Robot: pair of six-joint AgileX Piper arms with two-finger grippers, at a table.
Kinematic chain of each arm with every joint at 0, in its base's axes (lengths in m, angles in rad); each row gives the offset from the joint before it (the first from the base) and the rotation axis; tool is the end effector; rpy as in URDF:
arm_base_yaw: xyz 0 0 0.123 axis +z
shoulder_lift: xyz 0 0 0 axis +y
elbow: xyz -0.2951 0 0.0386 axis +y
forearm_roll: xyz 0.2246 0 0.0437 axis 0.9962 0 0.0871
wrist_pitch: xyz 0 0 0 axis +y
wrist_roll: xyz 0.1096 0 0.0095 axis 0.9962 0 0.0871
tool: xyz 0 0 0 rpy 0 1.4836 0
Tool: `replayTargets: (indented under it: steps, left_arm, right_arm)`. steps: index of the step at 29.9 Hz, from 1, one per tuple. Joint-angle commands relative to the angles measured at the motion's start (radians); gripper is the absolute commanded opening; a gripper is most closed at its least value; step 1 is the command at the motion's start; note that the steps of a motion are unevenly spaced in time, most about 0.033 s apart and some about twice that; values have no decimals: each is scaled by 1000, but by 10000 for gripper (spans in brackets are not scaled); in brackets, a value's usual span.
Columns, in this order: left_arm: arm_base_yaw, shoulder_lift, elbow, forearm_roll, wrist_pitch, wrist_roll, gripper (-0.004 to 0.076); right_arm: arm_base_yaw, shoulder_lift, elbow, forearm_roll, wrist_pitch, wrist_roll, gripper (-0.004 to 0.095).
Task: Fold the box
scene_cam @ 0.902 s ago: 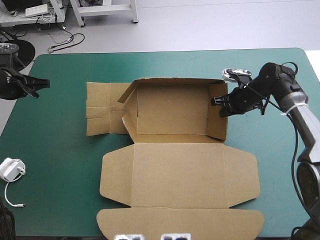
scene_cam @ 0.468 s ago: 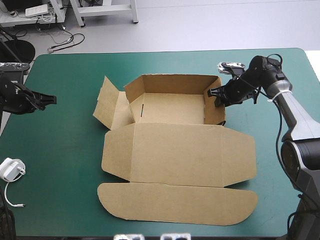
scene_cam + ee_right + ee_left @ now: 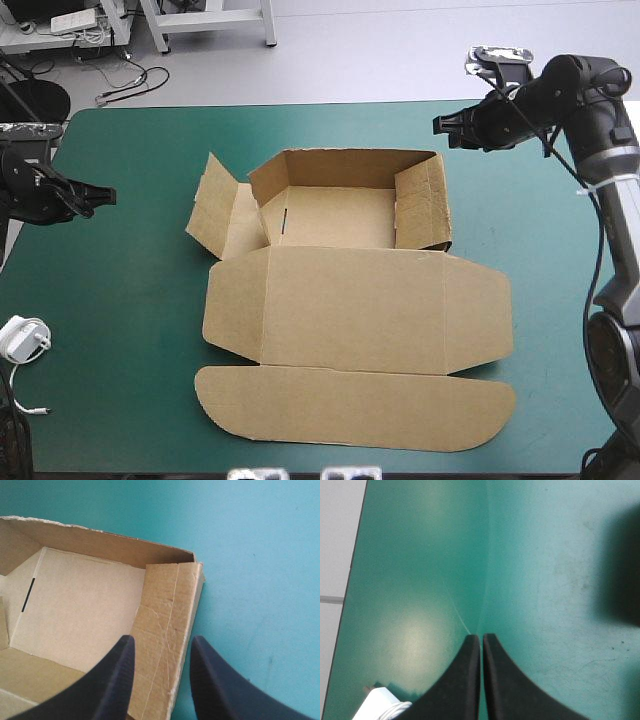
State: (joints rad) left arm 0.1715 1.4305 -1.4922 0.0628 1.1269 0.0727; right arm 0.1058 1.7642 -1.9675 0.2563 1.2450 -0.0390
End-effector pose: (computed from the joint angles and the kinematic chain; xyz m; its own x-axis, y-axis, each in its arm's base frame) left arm 0.2746 0.0539 0.3870 -0.8328 -0.0434 -0.5519 -0.1193 0.9876 0.1024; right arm 0.3634 0.0652 0.4068 -0.8156 -0.0430 -0.5770 -0.2063 0.9533 0.2205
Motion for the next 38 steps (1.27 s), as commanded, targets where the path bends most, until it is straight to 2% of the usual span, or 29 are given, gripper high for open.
replayTargets:
  steps: [1, 5, 9, 18, 24, 26, 30, 38]
  left_arm:
    - [1, -22, -24, -3, -42, -4, 7]
    - [1, -21, -24, -8, -41, -3, 7]
    - [-2, -21, -24, -8, -41, -3, 7]
    - [-2, -21, -24, -45, -41, -6, 7]
    - [-2, -20, -24, -124, -41, -6, 7]
    - [-2, -18, -24, -124, -41, -6, 7]
    - [-2, -11, -24, -124, -41, -6, 7]
    - [-2, 17, -24, -140, -63, -6, 7]
  right_arm:
    - [-4, -119, 69, -12, 7, 15, 348]
    - [-4, -141, 211, -15, -14, -9, 350]
    - [-4, -94, 309, 43, -129, -35, 349]
    - [-4, 38, 311, 128, -209, -124, 348]
    - [-4, 122, 311, 108, -210, -137, 343]
    - [-4, 147, 311, 120, -200, -137, 288]
    - [-4, 177, 311, 170, -187, -193, -23]
    - [-13, 126, 249, 190, -99, -194, -15]
